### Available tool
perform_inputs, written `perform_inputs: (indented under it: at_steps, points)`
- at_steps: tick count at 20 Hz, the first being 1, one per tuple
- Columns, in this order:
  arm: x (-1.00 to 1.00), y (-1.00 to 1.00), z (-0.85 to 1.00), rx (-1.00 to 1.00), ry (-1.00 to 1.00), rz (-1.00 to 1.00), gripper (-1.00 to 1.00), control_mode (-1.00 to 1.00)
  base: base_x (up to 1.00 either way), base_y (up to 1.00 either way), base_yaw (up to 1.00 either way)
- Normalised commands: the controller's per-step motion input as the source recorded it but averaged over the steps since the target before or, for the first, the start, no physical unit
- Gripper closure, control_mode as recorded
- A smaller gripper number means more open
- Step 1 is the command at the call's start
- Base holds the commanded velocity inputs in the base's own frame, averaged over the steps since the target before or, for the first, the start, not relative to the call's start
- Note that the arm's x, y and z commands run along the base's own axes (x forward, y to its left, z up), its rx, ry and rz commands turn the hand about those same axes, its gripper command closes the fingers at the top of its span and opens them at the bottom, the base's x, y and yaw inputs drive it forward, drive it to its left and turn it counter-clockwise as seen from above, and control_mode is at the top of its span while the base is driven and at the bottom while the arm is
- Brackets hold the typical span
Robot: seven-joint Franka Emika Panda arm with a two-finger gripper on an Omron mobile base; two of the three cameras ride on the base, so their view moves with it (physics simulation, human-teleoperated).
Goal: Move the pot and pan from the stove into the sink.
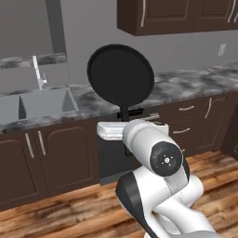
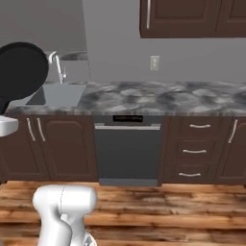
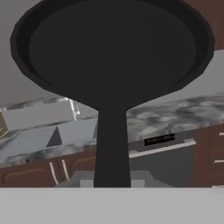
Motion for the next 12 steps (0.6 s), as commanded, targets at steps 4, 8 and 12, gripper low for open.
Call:
perform_inputs:
  at_steps: [4, 8, 12]
  points:
    - [0.0, 0.0, 0.0, 0.0, 0.0, 0.0, 1.0, 1.0, 0.8, 0.21, -0.01]
    - [0.0, 0.0, 0.0, 0.0, 0.0, 0.0, 1.0, 1.0, 0.77, 0.26, -0.01]
    - [0.0, 0.0, 0.0, 0.0, 0.0, 0.0, 1.0, 1.0, 0.74, 0.28, 0.0]
